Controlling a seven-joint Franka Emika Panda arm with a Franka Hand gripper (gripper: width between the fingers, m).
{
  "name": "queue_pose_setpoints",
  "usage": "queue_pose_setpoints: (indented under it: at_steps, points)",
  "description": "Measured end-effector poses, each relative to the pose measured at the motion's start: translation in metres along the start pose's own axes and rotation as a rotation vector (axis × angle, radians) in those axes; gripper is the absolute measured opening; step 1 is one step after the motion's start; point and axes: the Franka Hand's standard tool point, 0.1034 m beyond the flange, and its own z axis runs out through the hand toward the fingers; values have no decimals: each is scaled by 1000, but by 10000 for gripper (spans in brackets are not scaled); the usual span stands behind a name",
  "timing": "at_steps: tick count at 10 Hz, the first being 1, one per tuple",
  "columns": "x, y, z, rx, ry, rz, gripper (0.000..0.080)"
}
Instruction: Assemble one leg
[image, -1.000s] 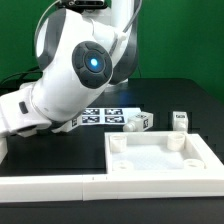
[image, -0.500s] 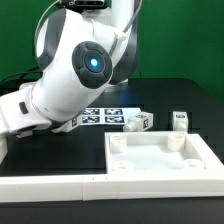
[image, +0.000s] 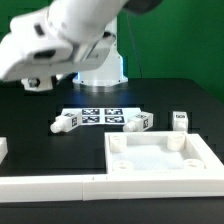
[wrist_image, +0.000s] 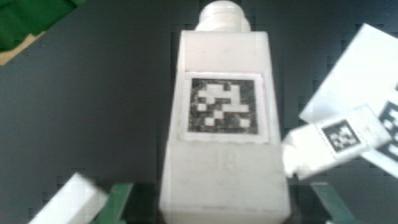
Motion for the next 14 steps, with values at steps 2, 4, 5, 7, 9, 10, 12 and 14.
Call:
queue_pose_setpoints:
  at_steps: [2,4,5,7,9,10,12,14]
  points:
    - [4,4,3,-5,128,-7,286]
    - [6,0,-3,13,236,32,286]
    - [19,-21,-23,100,302,111,287]
    - [43,-33,-75,265,466,237,287]
    - [39,-22,-97,290,591,296,287]
    - [40,-21,-92,259,634,303,287]
    - [45,-13,-94,192,789,356,287]
    - [72,-43,-114,167,931,428,287]
